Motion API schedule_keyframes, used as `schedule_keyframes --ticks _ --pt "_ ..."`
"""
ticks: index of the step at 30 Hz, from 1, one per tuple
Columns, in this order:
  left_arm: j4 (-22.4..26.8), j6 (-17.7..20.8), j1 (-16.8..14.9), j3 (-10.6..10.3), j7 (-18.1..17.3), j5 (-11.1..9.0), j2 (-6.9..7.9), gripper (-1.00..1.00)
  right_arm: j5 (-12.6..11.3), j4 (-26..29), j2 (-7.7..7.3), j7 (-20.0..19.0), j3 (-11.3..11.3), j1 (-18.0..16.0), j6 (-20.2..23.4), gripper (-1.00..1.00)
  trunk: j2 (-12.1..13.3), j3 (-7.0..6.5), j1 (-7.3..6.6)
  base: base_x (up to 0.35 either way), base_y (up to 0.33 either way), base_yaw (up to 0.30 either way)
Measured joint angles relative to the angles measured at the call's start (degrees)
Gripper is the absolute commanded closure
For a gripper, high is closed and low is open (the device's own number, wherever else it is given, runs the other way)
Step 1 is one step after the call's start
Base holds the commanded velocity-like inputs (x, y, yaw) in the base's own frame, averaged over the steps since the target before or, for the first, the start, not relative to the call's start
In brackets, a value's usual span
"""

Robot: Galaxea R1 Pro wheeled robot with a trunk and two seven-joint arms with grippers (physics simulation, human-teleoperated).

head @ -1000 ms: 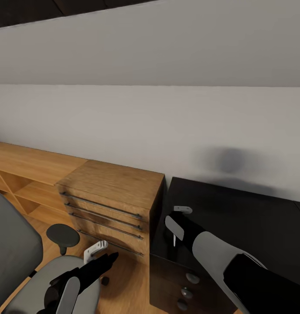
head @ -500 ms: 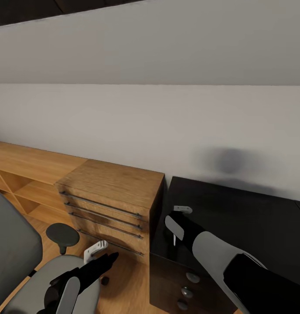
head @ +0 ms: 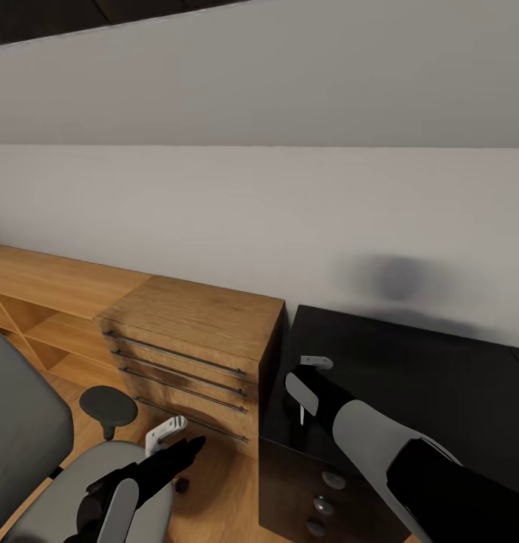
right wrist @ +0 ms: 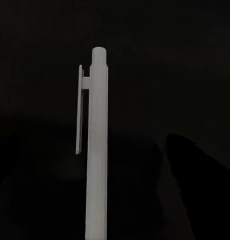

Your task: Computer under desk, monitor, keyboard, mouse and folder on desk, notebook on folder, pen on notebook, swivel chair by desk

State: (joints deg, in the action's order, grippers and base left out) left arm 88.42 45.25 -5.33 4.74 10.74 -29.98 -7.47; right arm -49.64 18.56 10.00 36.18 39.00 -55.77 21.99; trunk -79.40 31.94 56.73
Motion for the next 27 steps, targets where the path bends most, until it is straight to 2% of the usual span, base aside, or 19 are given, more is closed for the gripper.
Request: schedule_keyframes --ticks 27 --pt "0.08 0.0 0.01 -0.02 -0.09 0.01 0.09 -1.0 0.89 0.23 0.0 -0.49 0.14 -0.03 1.32 1.0 0.0 -0.01 0.0 0.0 0.0 0.0"
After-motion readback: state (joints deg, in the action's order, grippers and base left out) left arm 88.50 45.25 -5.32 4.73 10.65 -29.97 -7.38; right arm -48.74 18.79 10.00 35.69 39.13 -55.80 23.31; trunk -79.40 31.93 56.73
